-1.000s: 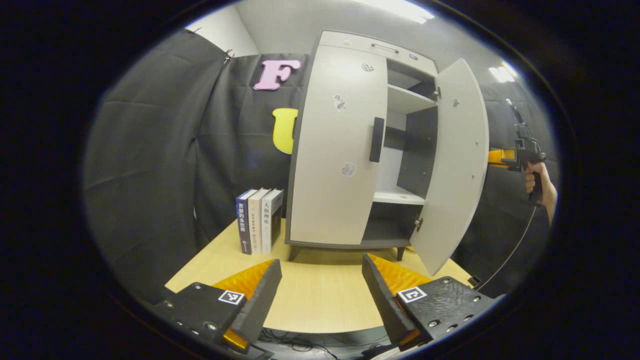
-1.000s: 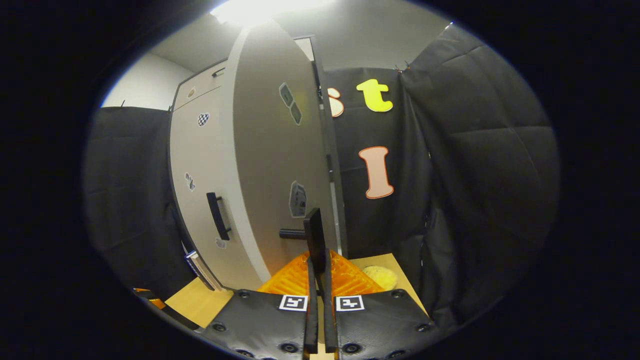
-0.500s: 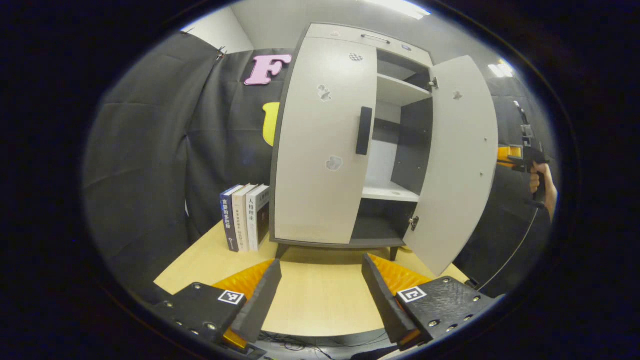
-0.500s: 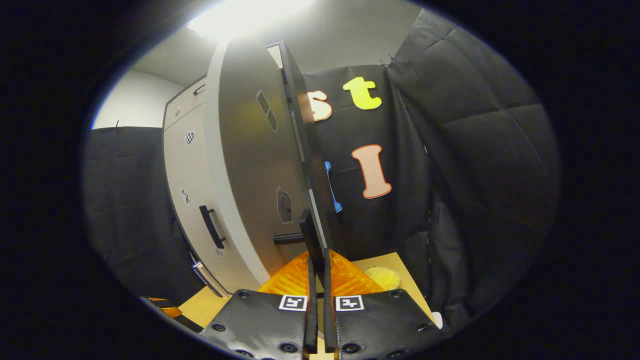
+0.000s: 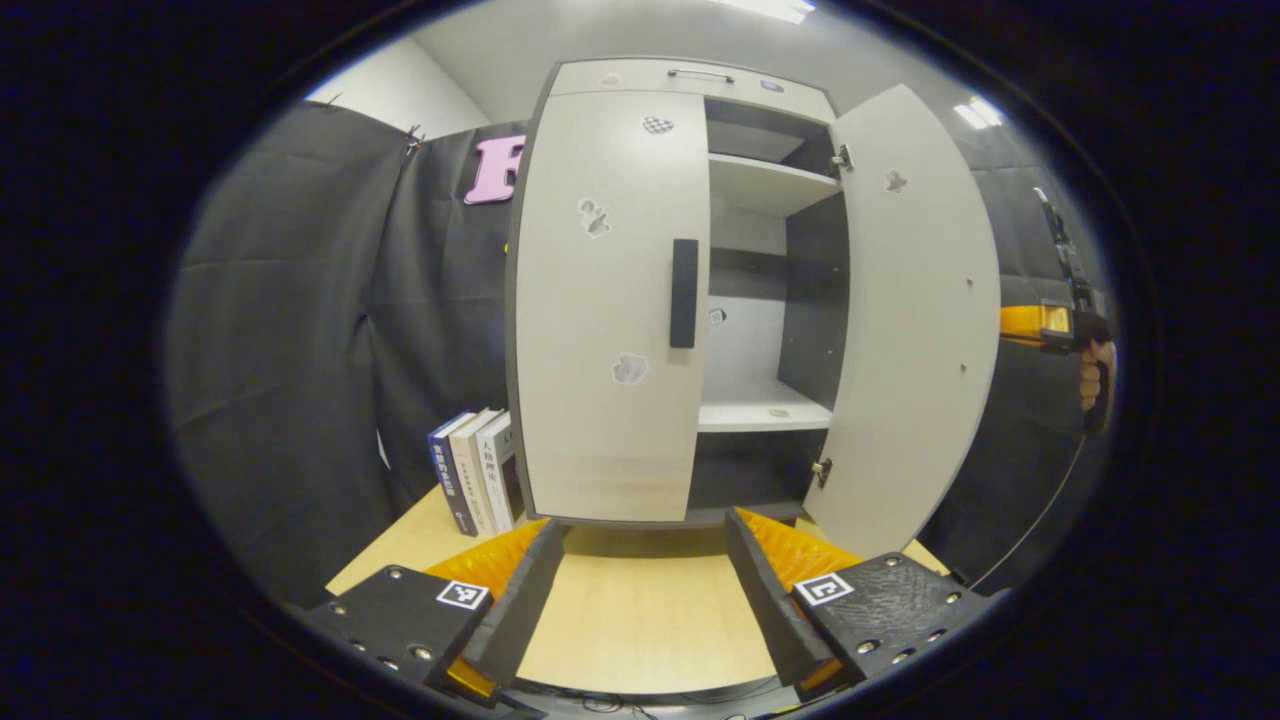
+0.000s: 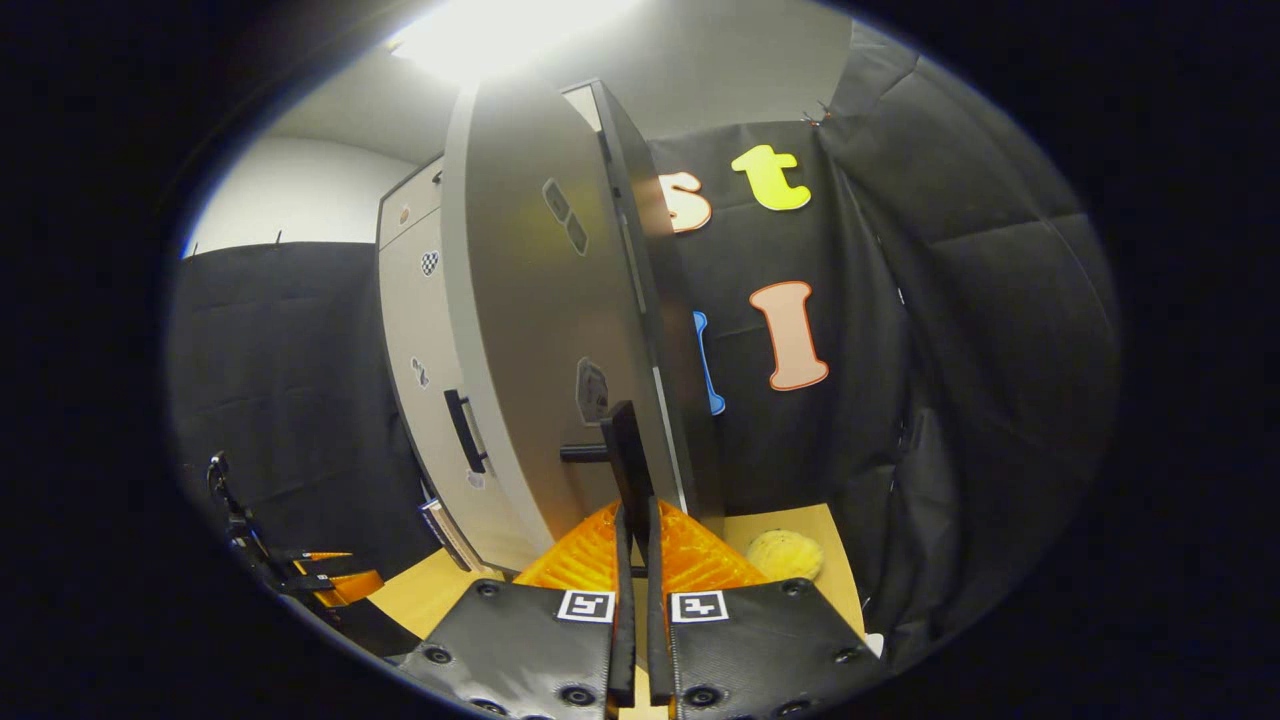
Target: Open the right door of the double-door shoe cabinet with the right hand, and open the left door with the left hand.
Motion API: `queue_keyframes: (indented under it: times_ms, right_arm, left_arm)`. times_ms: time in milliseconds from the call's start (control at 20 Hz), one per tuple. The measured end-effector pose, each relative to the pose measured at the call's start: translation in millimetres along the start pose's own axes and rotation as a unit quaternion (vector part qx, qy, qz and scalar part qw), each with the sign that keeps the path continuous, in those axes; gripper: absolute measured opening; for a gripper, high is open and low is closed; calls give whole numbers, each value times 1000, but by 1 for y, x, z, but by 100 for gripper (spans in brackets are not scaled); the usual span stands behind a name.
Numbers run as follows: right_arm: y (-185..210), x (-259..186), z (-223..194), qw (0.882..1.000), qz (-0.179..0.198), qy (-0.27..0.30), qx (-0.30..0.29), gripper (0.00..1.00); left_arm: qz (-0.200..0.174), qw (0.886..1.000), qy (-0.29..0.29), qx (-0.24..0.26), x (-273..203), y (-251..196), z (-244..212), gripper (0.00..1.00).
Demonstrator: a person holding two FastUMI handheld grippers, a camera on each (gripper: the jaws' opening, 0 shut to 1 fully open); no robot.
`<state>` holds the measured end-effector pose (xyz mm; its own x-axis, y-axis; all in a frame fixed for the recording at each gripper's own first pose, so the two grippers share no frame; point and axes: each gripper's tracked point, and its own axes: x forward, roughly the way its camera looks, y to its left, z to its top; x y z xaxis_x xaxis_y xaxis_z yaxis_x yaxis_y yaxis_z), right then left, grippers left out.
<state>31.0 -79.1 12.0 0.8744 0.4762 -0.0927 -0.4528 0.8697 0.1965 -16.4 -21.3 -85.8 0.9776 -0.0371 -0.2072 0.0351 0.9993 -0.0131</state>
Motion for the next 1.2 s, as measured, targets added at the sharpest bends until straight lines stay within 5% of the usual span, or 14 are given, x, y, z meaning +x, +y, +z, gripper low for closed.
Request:
queue_keyframes:
  times_ms: [250,300,500,850,900,1100,1200]
  right_arm:
    - [-19,-29,-24,1000,17,16,-4,8]
    - [-31,-32,-31,1000,8,25,-9,2]
    - [-75,-39,-37,999,-43,25,-5,0]
    - [-138,-22,-24,984,-171,-11,-44,0]
    - [-139,-21,-27,983,-178,-7,-48,14]
    - [-150,-11,-36,978,-204,3,-52,29]
    - [-153,-9,-37,974,-222,6,-44,54]
  left_arm:
    - [-1,1000,-9,2,4,-17,5,96]
    - [-2,1000,-5,-1,6,-19,5,96]
    - [-14,999,-14,-45,7,-40,20,94]
    - [5,999,-44,4,26,-15,46,96]
    - [4,999,-49,4,28,-15,51,95]
    - [-5,997,-80,1,50,-14,74,96]
    - [-10,996,-89,6,61,-13,81,96]
